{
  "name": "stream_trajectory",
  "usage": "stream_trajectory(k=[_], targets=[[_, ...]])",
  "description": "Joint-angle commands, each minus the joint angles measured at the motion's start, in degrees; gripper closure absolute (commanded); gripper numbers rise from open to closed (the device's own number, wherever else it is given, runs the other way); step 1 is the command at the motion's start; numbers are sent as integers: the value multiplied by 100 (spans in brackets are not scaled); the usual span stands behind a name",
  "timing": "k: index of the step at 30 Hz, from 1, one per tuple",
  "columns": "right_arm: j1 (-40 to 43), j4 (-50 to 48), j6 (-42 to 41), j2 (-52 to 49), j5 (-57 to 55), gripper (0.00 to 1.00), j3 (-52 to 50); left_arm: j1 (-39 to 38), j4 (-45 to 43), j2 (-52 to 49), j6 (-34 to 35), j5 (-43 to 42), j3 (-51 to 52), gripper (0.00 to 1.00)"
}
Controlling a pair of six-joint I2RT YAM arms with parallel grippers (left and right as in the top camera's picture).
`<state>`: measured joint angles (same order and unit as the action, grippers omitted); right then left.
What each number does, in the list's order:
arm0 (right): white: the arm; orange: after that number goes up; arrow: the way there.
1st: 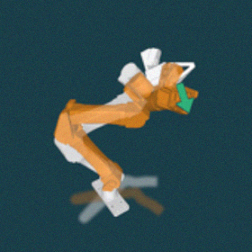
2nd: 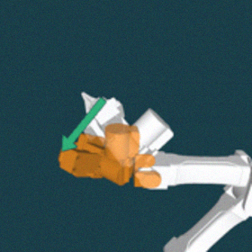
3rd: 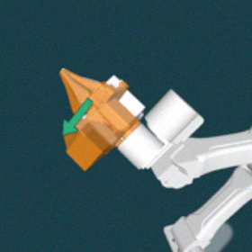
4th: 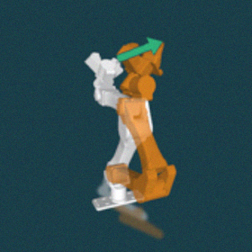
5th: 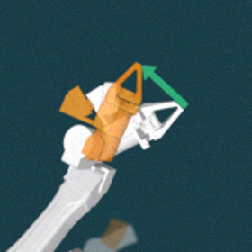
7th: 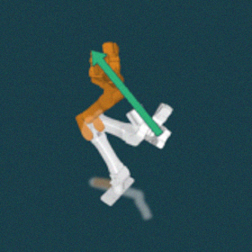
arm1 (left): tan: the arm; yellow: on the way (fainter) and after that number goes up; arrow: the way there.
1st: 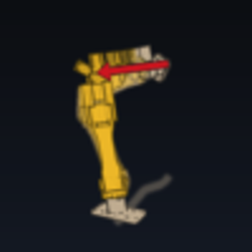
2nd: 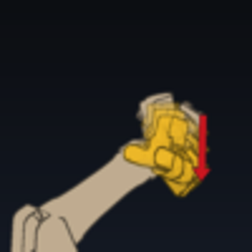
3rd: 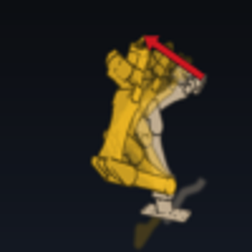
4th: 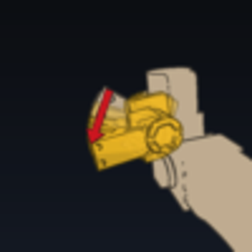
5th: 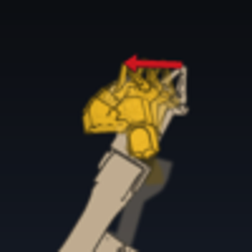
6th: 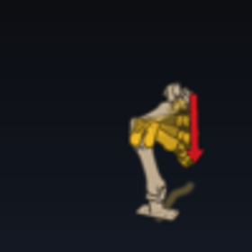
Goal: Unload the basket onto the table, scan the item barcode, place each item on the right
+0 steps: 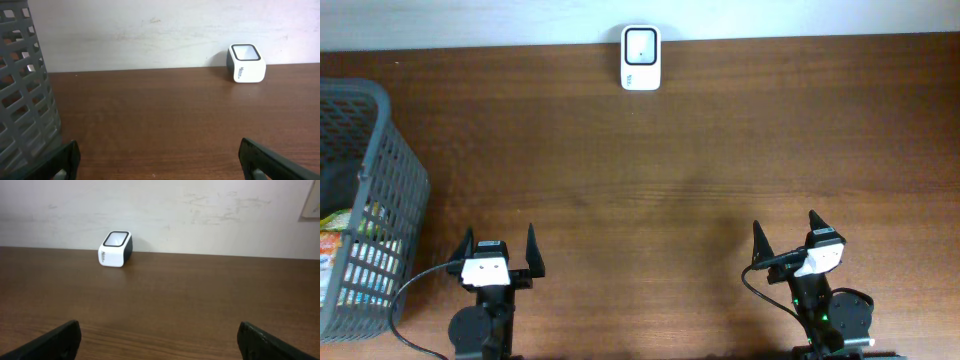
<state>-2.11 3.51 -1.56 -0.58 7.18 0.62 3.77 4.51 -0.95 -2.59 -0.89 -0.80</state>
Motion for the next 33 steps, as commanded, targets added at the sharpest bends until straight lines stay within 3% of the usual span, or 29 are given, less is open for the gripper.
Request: stream_trajectory(k=[1,33], targets=[[-367,15,-59,39,72,1,-31,-28,15,59,-92,-24,28,1],[-361,22,-59,37,9,1,-31,-28,15,59,-92,-24,28,1]])
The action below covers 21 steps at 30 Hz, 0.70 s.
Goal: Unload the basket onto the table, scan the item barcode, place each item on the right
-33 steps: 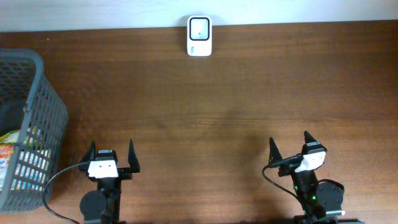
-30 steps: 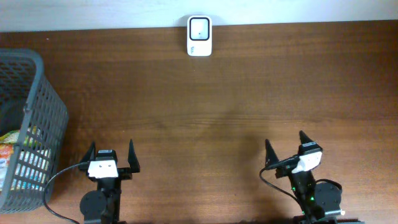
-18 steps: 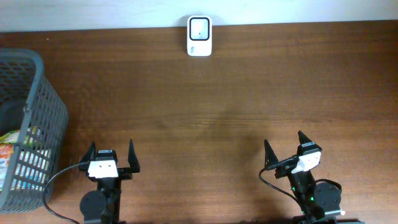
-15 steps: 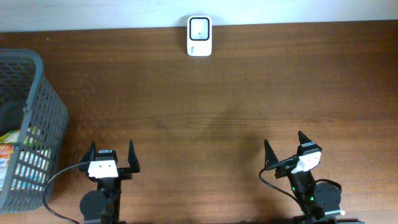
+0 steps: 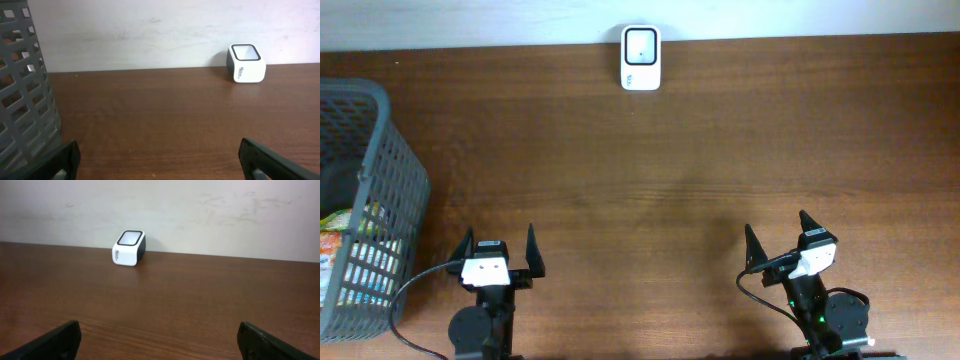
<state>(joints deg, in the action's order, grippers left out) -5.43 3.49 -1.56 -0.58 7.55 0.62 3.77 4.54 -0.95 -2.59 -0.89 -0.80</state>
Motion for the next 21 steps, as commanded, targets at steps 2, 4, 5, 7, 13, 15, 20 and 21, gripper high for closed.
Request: stream_trajectory(k=[2,4,5,7,13,15,20,21], targets=[[-28,24,-59,37,-28,1,-31,-28,13,59,-92,-24,28,1],[-28,20,-59,39,-28,1,-31,-28,13,59,-92,-24,28,1],[-28,22,-59,37,-28,1,-31,-28,13,59,-92,-24,28,1],[-28,37,-59,37,-28,1,-31,-28,13,59,-92,-24,28,1],[-28,37,-59,37,-28,1,-31,-26,24,59,-94,125,28,1],[-28,37,-59,37,-28,2,-31,-28,-197,59,-63,-15,28,1],[-28,37,-59,37,-28,1,-31,-22,-684,-553,-70,-236,-758,1],[-28,37,-59,37,-28,1,-31,-22,-684,-955,-70,-236,-1163,1]])
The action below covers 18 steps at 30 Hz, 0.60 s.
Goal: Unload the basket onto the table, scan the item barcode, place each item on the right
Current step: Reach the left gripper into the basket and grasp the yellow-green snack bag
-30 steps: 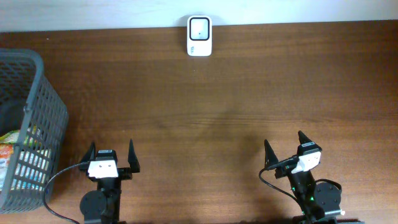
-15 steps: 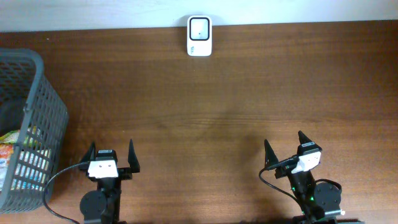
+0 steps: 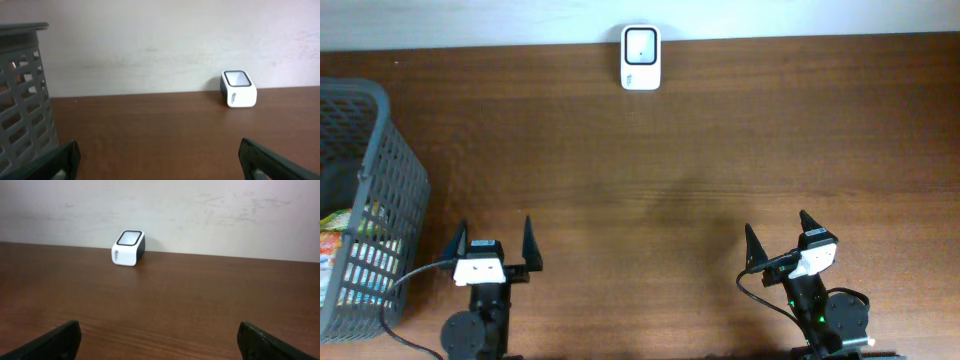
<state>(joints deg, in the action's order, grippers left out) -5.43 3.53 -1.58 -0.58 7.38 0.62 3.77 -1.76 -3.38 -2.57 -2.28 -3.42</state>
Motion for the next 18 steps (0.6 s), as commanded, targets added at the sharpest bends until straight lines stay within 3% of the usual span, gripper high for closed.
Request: stream_trajectory(k=[1,4,8,13,14,18], targets=[[-28,33,-57,37,-11,1,-31,-22,-55,-1161,-74,-96,-1292,1],[-28,33,-57,37,-11,1,-31,-24,389,-2944,-74,-103,-3027,1],[-28,33,-57,37,-11,1,-31,-24,1910,-5021,-339,-304,-5733,1],[-28,33,-57,37,-11,1,-31,-24,5348,-7737,-352,-297,-10185,1],[-28,33,-57,37,-11,1,-31,-24,5768,-8032,-352,-315,-10605,1],[-28,33,-57,37,-11,1,-31,-28,6391,-8192,-354,-627,-10657,1]])
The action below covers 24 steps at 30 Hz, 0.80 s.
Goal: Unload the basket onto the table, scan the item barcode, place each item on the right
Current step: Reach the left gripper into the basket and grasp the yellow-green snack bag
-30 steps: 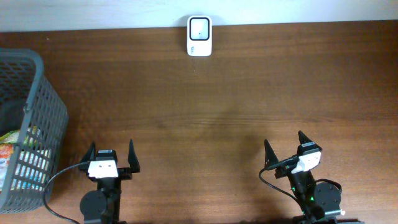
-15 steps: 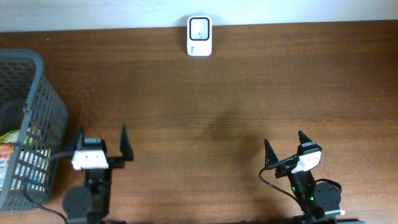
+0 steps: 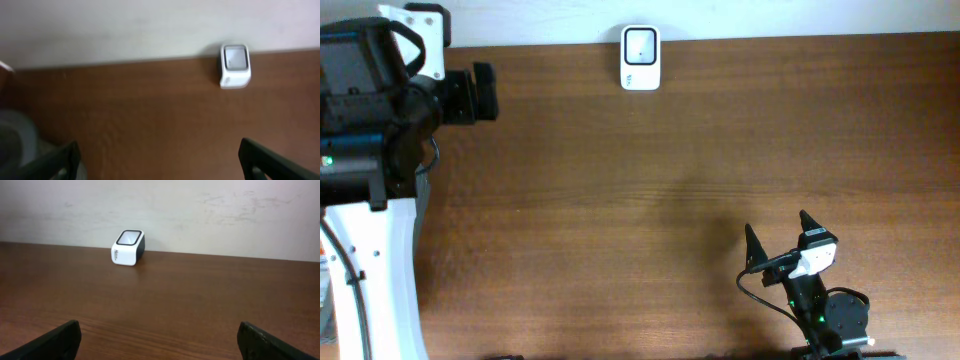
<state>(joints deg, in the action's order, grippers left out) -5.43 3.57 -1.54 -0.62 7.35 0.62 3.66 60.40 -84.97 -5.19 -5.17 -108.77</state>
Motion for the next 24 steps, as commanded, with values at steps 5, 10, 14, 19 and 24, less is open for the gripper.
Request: stream_trajectory(k=[5,10,14,19,24], targets=[[-28,28,-61,42,-9,1,-31,1620,190,-66,2498,1296,-122,0],[-28,28,-61,42,-9,1,-31,3668,713,-1043,2861,1296,-116,16],[-28,28,-61,42,-9,1,-31,4019,1113,-2317,3053,1296,-116,23],[-28,28,-61,42,-9,1,-31,4026,1073,-3458,3563,1296,-114,4],[-28,28,-61,42,-9,1,-31,4028,905,-4129,3733,1255,-92,9]])
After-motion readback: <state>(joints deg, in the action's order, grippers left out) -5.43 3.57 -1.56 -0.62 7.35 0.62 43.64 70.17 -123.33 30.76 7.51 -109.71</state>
